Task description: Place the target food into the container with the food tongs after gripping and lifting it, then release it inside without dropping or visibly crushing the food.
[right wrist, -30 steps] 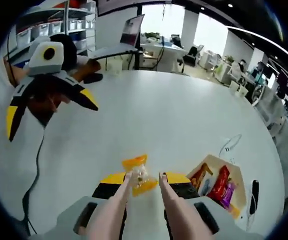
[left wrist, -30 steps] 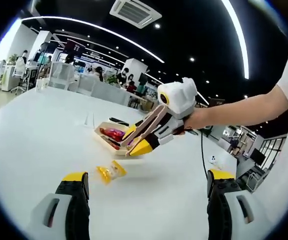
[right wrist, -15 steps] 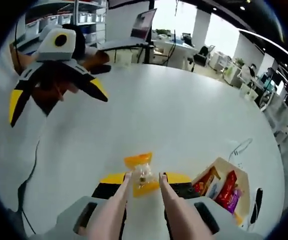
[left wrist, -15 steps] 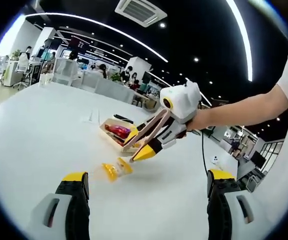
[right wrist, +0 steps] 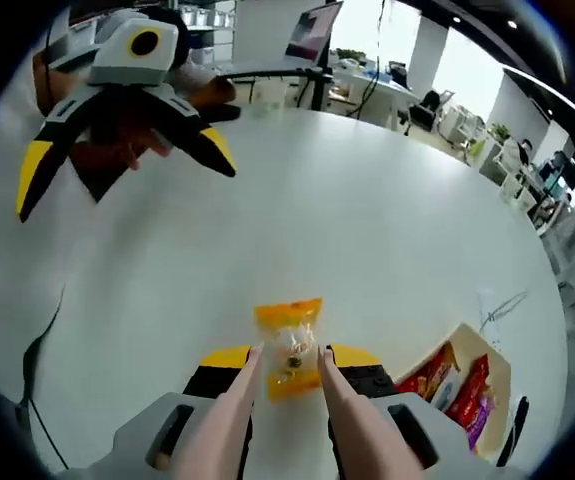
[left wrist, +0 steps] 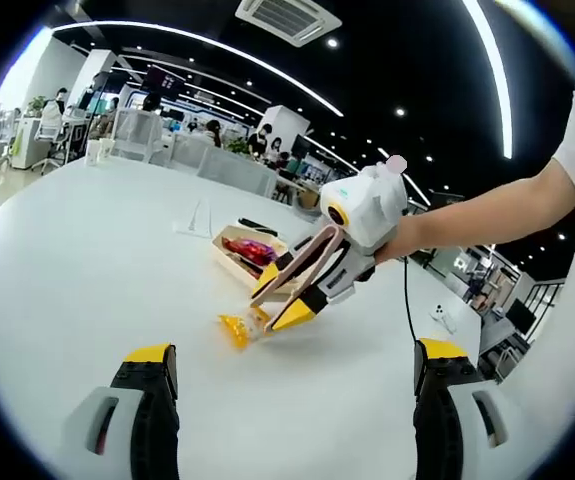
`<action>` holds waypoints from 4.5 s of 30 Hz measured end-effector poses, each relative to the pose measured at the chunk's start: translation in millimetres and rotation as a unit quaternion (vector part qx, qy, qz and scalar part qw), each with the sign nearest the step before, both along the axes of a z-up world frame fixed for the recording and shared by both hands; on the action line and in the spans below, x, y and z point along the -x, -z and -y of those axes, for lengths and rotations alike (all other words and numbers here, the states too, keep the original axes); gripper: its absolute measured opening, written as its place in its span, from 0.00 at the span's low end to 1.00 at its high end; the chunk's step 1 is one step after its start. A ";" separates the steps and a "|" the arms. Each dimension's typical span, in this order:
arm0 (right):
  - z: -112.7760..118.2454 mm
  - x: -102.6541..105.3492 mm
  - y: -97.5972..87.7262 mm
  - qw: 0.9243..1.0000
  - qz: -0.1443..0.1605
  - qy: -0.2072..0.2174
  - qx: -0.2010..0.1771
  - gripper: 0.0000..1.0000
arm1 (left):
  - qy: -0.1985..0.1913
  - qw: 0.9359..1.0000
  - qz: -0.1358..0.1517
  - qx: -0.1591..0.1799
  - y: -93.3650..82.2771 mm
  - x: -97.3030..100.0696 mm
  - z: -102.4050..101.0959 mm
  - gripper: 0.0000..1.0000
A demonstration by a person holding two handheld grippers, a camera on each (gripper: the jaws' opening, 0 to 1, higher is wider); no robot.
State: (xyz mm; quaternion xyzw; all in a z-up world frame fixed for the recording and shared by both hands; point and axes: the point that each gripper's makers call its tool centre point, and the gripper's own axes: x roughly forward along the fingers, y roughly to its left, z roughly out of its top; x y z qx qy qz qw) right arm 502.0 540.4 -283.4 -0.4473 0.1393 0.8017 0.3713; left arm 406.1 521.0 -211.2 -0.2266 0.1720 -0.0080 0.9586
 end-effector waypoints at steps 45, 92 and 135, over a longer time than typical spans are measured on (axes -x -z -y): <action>-20.7 8.7 20.3 0.985 -0.058 0.158 0.026 0.20 | 0.021 0.999 -0.007 0.028 6.6 7.2 26.0 0.99; 0.7 9.1 -91.5 0.946 -0.152 0.270 -0.097 0.19 | -0.031 0.998 0.042 -0.028 -57.2 29.7 -8.0 0.99; 40.6 -46.3 -158.7 0.919 -0.143 0.329 -0.164 0.20 | -0.039 0.997 0.062 -0.034 -70.7 20.8 15.5 0.99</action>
